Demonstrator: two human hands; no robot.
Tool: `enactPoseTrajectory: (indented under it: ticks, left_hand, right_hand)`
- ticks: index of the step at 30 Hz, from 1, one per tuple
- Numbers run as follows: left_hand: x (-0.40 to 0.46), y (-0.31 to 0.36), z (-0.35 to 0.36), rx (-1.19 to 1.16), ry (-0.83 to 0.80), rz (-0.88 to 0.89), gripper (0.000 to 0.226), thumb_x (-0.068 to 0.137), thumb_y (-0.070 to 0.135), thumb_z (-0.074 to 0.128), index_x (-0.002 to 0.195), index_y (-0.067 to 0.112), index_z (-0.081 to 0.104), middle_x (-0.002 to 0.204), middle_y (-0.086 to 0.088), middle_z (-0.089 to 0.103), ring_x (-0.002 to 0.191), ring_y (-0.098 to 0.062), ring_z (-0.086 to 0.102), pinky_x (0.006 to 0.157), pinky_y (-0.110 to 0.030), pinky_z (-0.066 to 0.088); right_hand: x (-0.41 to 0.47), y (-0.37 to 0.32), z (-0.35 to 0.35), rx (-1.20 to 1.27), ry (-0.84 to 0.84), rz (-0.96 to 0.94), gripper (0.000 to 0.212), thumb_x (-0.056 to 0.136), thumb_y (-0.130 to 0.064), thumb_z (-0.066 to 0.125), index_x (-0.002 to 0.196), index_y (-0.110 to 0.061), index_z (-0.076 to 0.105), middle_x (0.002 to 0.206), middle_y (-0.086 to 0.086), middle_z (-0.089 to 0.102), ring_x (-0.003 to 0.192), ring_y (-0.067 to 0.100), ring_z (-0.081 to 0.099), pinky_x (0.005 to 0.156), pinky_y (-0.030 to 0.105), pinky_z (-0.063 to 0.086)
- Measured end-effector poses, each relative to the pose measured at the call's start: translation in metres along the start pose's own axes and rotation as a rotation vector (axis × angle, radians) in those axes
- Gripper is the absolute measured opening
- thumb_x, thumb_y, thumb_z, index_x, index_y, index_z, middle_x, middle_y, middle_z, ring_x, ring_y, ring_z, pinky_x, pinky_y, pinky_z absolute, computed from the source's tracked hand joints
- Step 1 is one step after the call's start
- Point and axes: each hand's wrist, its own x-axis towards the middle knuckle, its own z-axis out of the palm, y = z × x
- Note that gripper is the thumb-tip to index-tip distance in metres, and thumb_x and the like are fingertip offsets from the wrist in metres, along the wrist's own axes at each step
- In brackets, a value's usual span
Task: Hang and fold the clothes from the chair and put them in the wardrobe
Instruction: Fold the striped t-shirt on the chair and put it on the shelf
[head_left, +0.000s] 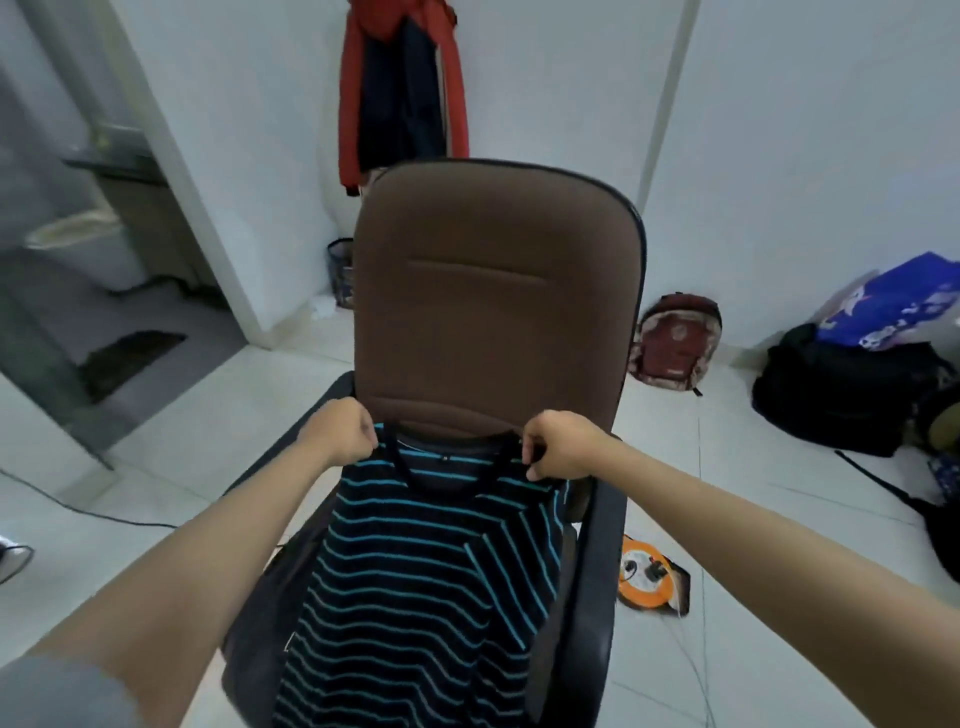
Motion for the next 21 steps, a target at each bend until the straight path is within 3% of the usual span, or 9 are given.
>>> enactPoseTrajectory:
  ticks: [6, 9, 13, 16, 21]
  left_hand:
    - [-0.101, 0.016, -0.067, -0.181, 0.273, -0.051, 0.004, 0.070, 0.009, 0.077, 0.071, 0.013, 0.076, 0.077, -0.003, 0.072, 0.080, -0.017, 0.065, 0.074, -0.029, 0.052]
    - [-0.145, 0.033, -0.100, -0.301, 0.384, -0.018, 0.007, 0.069, 0.012, 0.082, 0.070, 0.012, 0.074, 0.074, -0.003, 0.071, 0.075, -0.016, 0.064, 0.063, -0.024, 0.045]
    - [-0.186, 0.055, -0.141, -0.454, 0.534, 0.086, 0.013, 0.066, 0.012, 0.084, 0.067, 0.014, 0.071, 0.069, -0.003, 0.067, 0.066, -0.012, 0.060, 0.060, -0.020, 0.042]
    - [-0.201, 0.070, -0.168, -0.502, 0.571, 0.161, 0.014, 0.067, 0.011, 0.083, 0.072, 0.006, 0.072, 0.071, -0.004, 0.066, 0.066, -0.009, 0.058, 0.060, -0.016, 0.041]
    - [-0.199, 0.080, -0.203, -0.532, 0.527, 0.241, 0.019, 0.066, 0.009, 0.084, 0.072, 0.003, 0.067, 0.066, -0.004, 0.060, 0.063, -0.013, 0.053, 0.061, -0.020, 0.042]
  right_hand:
    - [-0.071, -0.044, -0.044, 0.025, 0.164, -0.174, 0.009, 0.085, -0.016, 0.068, 0.083, -0.015, 0.059, 0.083, -0.008, 0.055, 0.080, 0.014, 0.053, 0.055, 0.019, 0.037]
    - [-0.105, -0.061, -0.072, 0.140, 0.351, -0.229, 0.015, 0.080, -0.017, 0.074, 0.078, -0.011, 0.061, 0.079, -0.010, 0.055, 0.072, 0.001, 0.049, 0.054, 0.015, 0.035]
    - [-0.145, -0.078, -0.112, 0.231, 0.572, -0.273, 0.018, 0.073, -0.018, 0.080, 0.071, -0.015, 0.063, 0.075, -0.009, 0.058, 0.072, 0.001, 0.050, 0.056, 0.015, 0.035]
    - [-0.166, -0.084, -0.137, 0.313, 0.684, -0.280, 0.018, 0.070, -0.014, 0.082, 0.069, -0.018, 0.065, 0.075, -0.012, 0.059, 0.078, 0.004, 0.052, 0.067, 0.018, 0.038]
    - [-0.185, -0.095, -0.162, 0.444, 0.815, -0.268, 0.018, 0.067, -0.014, 0.084, 0.069, -0.013, 0.067, 0.066, -0.011, 0.057, 0.067, -0.002, 0.050, 0.060, 0.014, 0.038]
